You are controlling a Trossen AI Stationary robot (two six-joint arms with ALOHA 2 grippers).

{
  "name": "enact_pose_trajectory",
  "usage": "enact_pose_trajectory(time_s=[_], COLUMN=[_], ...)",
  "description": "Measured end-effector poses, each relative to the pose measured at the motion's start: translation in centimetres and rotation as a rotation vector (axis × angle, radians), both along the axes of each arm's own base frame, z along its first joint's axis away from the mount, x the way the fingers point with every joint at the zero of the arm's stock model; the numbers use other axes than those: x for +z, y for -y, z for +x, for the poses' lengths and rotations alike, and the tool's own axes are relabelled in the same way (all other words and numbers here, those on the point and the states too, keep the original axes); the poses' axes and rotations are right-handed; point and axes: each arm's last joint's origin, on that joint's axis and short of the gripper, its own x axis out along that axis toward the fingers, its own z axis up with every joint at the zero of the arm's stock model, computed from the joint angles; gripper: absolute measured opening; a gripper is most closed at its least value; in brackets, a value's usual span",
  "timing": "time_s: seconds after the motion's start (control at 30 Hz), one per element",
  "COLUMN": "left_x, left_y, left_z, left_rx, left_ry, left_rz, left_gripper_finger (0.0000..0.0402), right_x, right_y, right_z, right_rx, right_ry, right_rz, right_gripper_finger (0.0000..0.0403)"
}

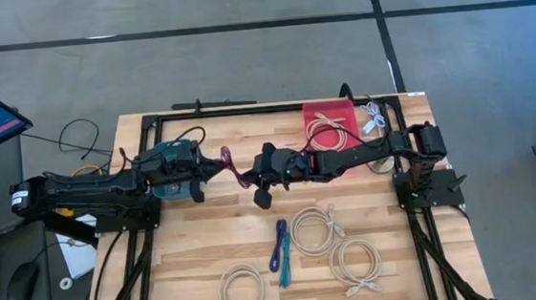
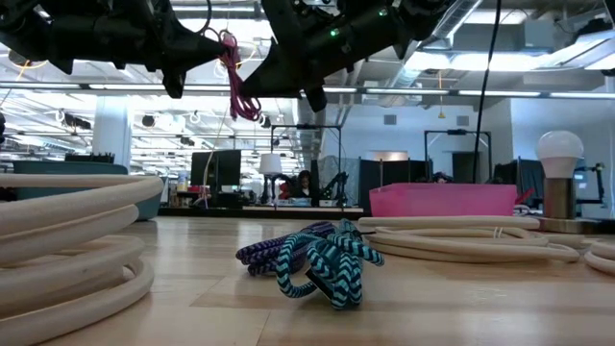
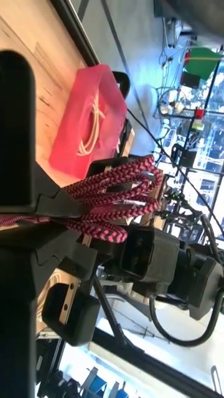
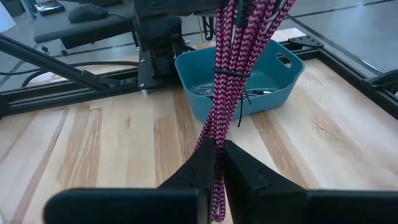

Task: Pick & Place USB Port
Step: Put the pink charger cable in the blue bin

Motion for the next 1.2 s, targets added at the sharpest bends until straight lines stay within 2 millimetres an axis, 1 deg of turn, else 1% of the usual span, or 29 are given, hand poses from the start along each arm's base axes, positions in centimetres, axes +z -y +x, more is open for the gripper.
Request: enact_pose_trajectory(time_s=[0.13, 0.27, 0.4, 0.53, 0.7, 0.77, 0.9, 1.0, 1.2], left_x=[-0.1, -0.1, -0.1, -0.3, -0.5, -0.5, -0.8, -0.7, 0.0], left_y=[0.0, -0.1, -0.2, -0.6, -1.0, -1.1, -1.2, -1.1, -0.8], left_z=[0.0, 0.0, 0.0, -0.1, -0.3, -0.5, -1.7, -2.9, -5.7], left_rx=[0.006, 0.009, 0.025, 0.088, 0.134, 0.176, 0.281, 0.341, 0.481], left_ry=[-0.007, -0.007, -0.013, -0.041, -0.068, -0.082, -0.158, -0.18, -0.151], left_rz=[0.0, 0.002, 0.022, 0.027, 0.043, 0.052, 0.06, 0.051, 0.046], left_gripper_finger=[0.0008, 0.0008, 0.0008, 0.0007, 0.0007, 0.0007, 0.0007, 0.0007, 0.0007], right_x=[-0.2, -0.4, 0.5, 1.9, 4.0, 4.4, 4.8, 4.5, 2.7], right_y=[0.0, 0.0, 0.1, 0.4, 0.5, 0.6, 0.7, 0.8, 1.0], right_z=[-0.1, -0.2, -0.7, -1.9, -4.2, -5.1, -7.1, -8.9, -12.6], right_rx=[0.007, 0.009, 0.003, 0.002, -0.051, -0.082, -0.126, -0.169, -0.296], right_ry=[-0.033, -0.056, -0.052, -0.091, -0.172, -0.187, -0.17, -0.172, -0.182], right_rz=[-0.014, -0.017, -0.017, -0.036, -0.11, -0.133, -0.152, -0.137, -0.102], right_gripper_finger=[0.0037, 0.0038, 0.0037, 0.0042, 0.0045, 0.0044, 0.0043, 0.0043, 0.0042])
